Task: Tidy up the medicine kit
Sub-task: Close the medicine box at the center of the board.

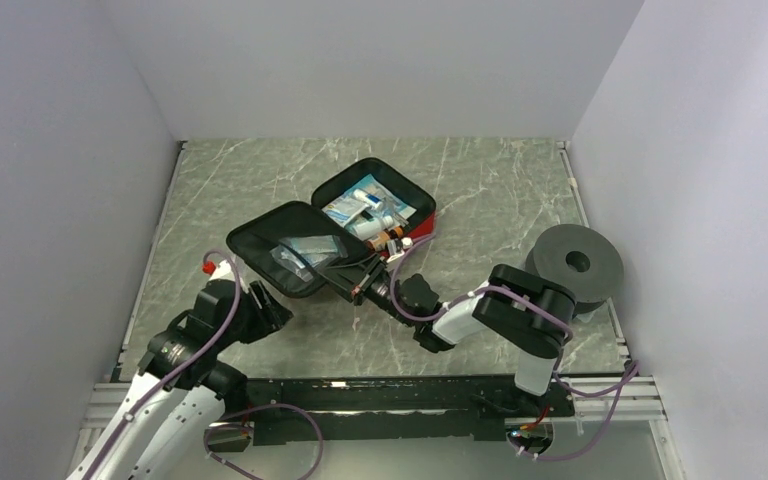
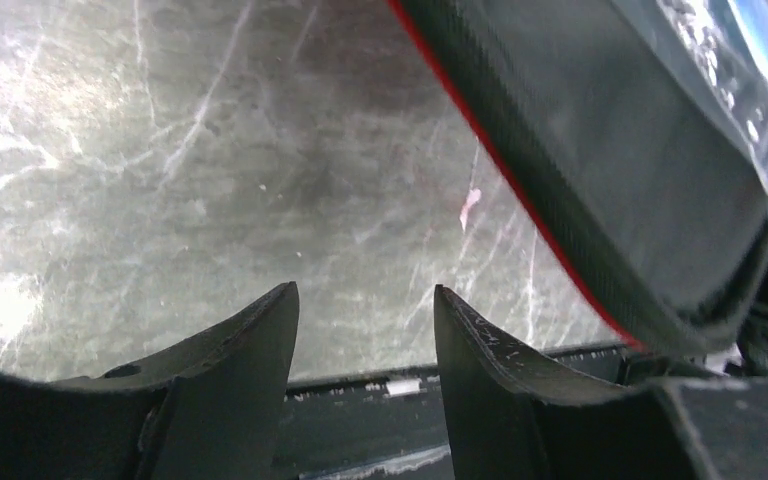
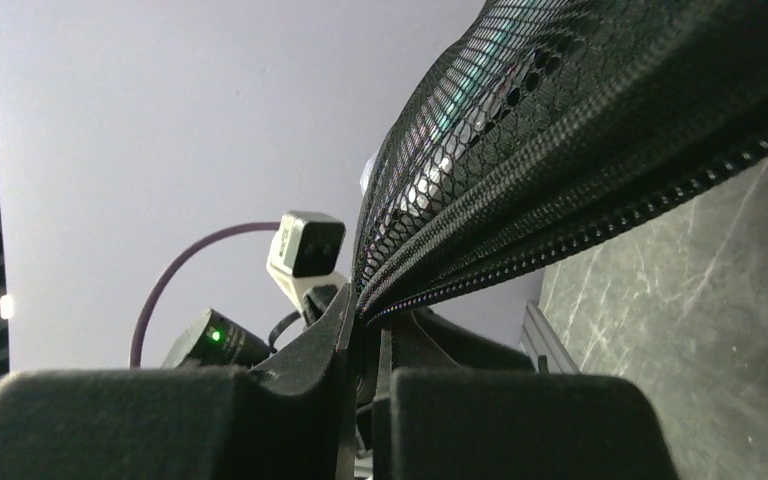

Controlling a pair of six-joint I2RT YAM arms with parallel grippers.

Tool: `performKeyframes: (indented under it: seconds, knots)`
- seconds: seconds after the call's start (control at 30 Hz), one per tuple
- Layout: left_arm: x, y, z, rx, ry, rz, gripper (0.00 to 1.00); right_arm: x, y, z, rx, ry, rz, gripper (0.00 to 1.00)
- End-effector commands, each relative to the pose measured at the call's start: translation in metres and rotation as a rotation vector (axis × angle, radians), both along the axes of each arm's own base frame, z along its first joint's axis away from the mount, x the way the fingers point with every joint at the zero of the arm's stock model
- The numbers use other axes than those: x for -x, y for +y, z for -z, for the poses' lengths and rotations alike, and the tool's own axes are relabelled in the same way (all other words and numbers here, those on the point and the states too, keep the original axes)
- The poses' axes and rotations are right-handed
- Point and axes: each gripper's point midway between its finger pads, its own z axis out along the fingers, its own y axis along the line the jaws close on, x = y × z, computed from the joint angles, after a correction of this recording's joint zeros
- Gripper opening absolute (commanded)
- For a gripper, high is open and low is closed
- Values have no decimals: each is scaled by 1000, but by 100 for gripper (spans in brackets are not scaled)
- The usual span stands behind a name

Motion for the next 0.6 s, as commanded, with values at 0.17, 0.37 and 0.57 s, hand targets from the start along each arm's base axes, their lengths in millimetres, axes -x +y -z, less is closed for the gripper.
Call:
performKeyframes:
  seconds: [0.17,0.37,0.57]
  knots:
    - [-44,10,0,5,-116,-182,59,32,-10,-100,-331,-197,-32,0]
    - [-54,23,-15,-25,-175,-256,61,41,-6,-90,-308,-191,-87,6]
    - [-65,26,-27,-16,-225,-294,63,50,-1,-83,-295,-185,-145,17]
